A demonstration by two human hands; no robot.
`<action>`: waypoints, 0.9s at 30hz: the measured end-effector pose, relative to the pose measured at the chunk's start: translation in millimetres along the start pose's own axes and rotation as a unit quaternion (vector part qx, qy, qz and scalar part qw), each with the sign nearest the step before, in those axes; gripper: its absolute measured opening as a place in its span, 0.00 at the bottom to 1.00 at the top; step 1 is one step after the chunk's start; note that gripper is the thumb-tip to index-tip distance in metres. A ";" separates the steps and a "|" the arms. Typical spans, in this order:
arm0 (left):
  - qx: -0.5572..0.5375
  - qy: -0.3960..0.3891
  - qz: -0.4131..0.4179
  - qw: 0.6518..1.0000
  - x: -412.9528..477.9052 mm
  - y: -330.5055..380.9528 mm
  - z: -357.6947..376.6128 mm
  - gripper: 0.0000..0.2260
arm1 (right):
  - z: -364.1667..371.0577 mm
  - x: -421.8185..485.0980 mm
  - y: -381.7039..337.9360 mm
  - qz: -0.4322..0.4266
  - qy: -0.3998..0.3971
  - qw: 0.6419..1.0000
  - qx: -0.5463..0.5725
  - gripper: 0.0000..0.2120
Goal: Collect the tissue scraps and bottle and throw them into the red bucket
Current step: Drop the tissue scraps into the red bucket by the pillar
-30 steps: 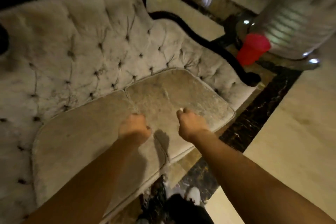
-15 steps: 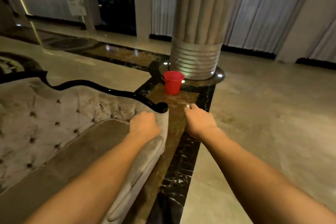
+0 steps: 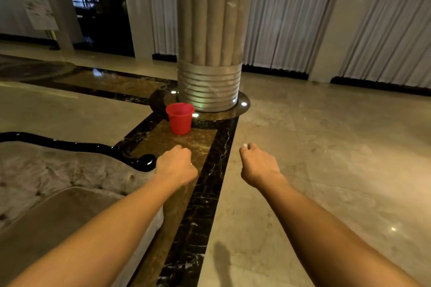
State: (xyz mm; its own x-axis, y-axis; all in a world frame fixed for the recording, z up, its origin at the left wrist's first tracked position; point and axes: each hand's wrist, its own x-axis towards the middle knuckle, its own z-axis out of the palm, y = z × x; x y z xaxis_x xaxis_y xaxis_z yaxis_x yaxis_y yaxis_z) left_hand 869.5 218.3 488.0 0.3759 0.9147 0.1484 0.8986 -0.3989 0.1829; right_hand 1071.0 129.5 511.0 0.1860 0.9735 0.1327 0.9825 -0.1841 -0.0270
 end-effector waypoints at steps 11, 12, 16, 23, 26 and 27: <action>-0.107 0.002 0.011 0.994 274.7 12.6 31.2 0.04 | 55.7 259.3 48.4 0.062 0.018 0.993 0.101 0.14; -0.129 0.010 0.010 0.992 295.6 12.2 31.1 0.04 | 55.5 281.2 51.9 0.067 0.021 0.991 0.113 0.14; -0.176 0.037 0.034 0.983 376.8 -5.6 46.7 0.06 | 69.4 376.5 59.8 0.052 0.014 0.988 0.142 0.11; -0.044 0.028 0.090 0.995 520.6 -55.8 103.0 0.07 | 115.9 542.4 58.2 0.007 -0.004 0.987 0.160 0.13; -0.011 0.010 0.070 0.997 609.1 -76.8 131.9 0.09 | 147.6 633.6 60.8 -0.002 -0.008 0.987 0.163 0.13; -0.005 0.010 0.054 0.998 635.0 -83.2 139.4 0.09 | 157.8 659.4 60.8 -0.006 -0.017 0.986 0.167 0.13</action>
State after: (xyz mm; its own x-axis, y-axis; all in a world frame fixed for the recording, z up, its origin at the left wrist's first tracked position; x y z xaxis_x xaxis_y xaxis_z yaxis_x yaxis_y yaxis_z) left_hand 1065.0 841.4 431.6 0.4657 0.8649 0.1871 0.8509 -0.4957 0.1737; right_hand 1253.0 781.7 440.5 0.1680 0.9805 0.1018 0.9281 -0.1225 -0.3515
